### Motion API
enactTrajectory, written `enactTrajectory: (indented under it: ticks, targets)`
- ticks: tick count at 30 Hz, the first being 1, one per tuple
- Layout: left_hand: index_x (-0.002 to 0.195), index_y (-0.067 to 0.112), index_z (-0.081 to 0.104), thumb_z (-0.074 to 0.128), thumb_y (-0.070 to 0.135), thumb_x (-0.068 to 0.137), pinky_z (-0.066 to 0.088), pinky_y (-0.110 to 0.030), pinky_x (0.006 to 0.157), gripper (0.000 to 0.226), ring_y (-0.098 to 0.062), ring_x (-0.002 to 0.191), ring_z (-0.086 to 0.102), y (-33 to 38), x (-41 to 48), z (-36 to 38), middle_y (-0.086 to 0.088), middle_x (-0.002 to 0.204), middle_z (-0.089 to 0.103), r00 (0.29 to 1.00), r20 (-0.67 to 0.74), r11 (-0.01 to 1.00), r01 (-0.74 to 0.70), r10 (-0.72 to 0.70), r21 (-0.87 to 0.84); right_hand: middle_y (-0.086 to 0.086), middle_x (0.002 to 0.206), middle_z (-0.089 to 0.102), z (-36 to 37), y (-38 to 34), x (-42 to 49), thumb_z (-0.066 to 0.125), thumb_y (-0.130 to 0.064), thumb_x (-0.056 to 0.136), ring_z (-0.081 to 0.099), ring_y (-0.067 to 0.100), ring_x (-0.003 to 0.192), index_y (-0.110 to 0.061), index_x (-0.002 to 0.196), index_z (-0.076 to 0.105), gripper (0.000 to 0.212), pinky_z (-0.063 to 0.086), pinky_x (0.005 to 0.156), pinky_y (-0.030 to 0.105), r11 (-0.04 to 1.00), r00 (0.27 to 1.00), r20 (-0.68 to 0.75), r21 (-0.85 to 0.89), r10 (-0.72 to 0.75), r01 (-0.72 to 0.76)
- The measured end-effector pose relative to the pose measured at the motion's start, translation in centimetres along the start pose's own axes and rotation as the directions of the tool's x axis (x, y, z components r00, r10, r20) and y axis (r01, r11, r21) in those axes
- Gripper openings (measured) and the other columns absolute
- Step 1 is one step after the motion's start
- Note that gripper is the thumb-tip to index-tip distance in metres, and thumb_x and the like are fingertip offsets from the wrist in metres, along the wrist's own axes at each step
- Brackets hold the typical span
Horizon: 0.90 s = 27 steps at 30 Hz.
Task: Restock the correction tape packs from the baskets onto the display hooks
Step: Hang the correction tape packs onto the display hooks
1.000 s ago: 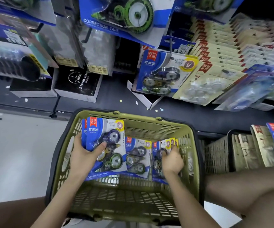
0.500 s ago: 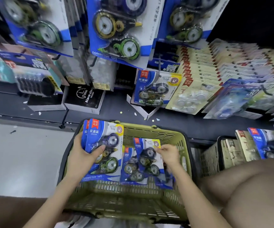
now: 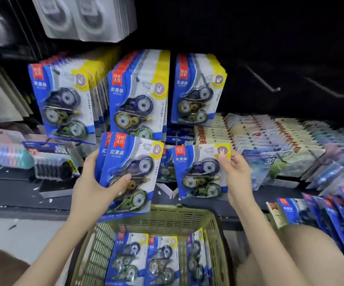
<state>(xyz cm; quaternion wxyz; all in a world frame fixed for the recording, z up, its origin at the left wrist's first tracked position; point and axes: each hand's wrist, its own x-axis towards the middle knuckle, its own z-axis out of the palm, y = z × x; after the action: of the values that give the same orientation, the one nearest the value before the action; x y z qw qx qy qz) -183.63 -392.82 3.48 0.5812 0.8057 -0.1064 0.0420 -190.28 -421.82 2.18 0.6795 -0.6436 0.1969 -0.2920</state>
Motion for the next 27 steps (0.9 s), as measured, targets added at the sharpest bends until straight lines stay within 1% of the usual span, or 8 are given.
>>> enactTrajectory:
  ticks: [3, 7, 10, 16, 19, 22, 24, 27]
  targets:
    - [0.11, 0.06, 0.037, 0.08, 0.03, 0.074, 0.04, -0.013, 0.078, 0.063, 0.023, 0.092, 0.056, 3.4, 1.5, 0.0, 0.042, 0.103, 0.059, 0.994, -0.076, 0.994, -0.079, 0.074, -0.071, -0.016, 0.08, 0.074, -0.2, -4.4, 1.5, 0.059, -0.014, 0.097, 0.067, -0.001, 0.079, -0.019, 0.091, 0.065, 0.01, 0.052, 0.071, 0.015, 0.993, 0.992, -0.062, 0.038, -0.109, 0.111]
    - [0.13, 0.036, 0.04, 0.078, 0.019, 0.08, 0.043, -0.004, 0.074, 0.065, 0.02, 0.096, 0.055, 6.7, 3.3, -0.3, 0.021, 0.118, 0.057, 0.97, -0.189, 0.971, -0.186, 0.157, -0.152, -0.008, 0.082, 0.074, 0.6, -8.5, 3.5, 0.059, -0.015, 0.098, 0.068, 0.007, 0.079, -0.017, 0.09, 0.066, 0.011, 0.055, 0.071, 0.024, 0.978, 0.976, -0.067, 0.02, -0.208, 0.21]
    - [0.131, 0.027, 0.042, 0.077, 0.016, 0.081, 0.039, 0.004, 0.072, 0.062, 0.024, 0.09, 0.055, 8.7, 4.7, -0.5, 0.027, 0.112, 0.056, 0.947, -0.254, 0.958, -0.24, 0.196, -0.157, -0.003, 0.081, 0.072, 1.6, -10.1, 5.5, 0.06, -0.014, 0.097, 0.065, 0.011, 0.078, -0.015, 0.085, 0.065, 0.013, 0.053, 0.072, 0.03, 0.976, 0.973, -0.08, 0.024, -0.215, 0.217]
    - [0.126, 0.024, 0.044, 0.076, 0.015, 0.083, 0.037, 0.004, 0.069, 0.055, 0.024, 0.084, 0.055, 11.0, 6.3, -0.6, 0.031, 0.102, 0.055, 0.934, -0.268, 0.951, -0.279, 0.238, -0.129, 0.002, 0.078, 0.069, 3.4, -10.3, 8.2, 0.062, -0.014, 0.096, 0.062, 0.015, 0.074, -0.014, 0.082, 0.064, 0.014, 0.05, 0.07, 0.035, 0.989, 0.982, -0.114, -0.004, -0.149, 0.149]
    - [0.128, 0.03, 0.043, 0.078, 0.016, 0.081, 0.041, 0.001, 0.074, 0.06, 0.018, 0.091, 0.059, 11.1, 6.9, -0.7, 0.032, 0.105, 0.058, 0.937, -0.267, 0.954, -0.269, 0.227, -0.132, 0.001, 0.081, 0.07, 3.8, -10.0, 8.8, 0.062, -0.014, 0.095, 0.064, 0.014, 0.076, -0.015, 0.082, 0.065, 0.014, 0.052, 0.069, 0.032, 0.992, 0.983, -0.13, -0.014, -0.128, 0.127]
    - [0.126, 0.033, 0.043, 0.078, 0.017, 0.081, 0.043, 0.0, 0.074, 0.06, 0.016, 0.091, 0.06, 10.9, 7.5, -0.6, 0.04, 0.098, 0.06, 0.943, -0.258, 0.959, -0.249, 0.209, -0.134, 0.0, 0.08, 0.07, 4.2, -9.5, 9.6, 0.062, -0.014, 0.095, 0.064, 0.013, 0.075, -0.015, 0.082, 0.066, 0.014, 0.053, 0.069, 0.032, 0.994, 0.982, -0.15, -0.007, -0.111, 0.111]
    - [0.125, 0.035, 0.043, 0.078, 0.018, 0.08, 0.043, -0.001, 0.074, 0.059, 0.016, 0.09, 0.06, 11.0, 7.7, -0.5, 0.036, 0.099, 0.061, 0.945, -0.26, 0.961, -0.241, 0.2, -0.136, 0.001, 0.081, 0.07, 4.4, -8.9, 10.4, 0.062, -0.015, 0.095, 0.065, 0.015, 0.077, -0.015, 0.081, 0.065, 0.015, 0.054, 0.072, 0.036, 0.997, 0.987, -0.147, 0.008, -0.071, 0.073]
    - [0.125, 0.036, 0.043, 0.078, 0.02, 0.08, 0.044, -0.011, 0.08, 0.06, 0.015, 0.092, 0.061, 11.1, 7.9, -0.4, 0.027, 0.106, 0.062, 0.95, -0.252, 0.964, -0.224, 0.183, -0.145, 0.01, 0.086, 0.069, 5.0, -8.1, 11.8, 0.062, -0.015, 0.095, 0.064, 0.025, 0.083, -0.012, 0.081, 0.063, 0.015, 0.054, 0.078, 0.043, 0.997, 0.994, -0.106, 0.082, 0.015, -0.007]
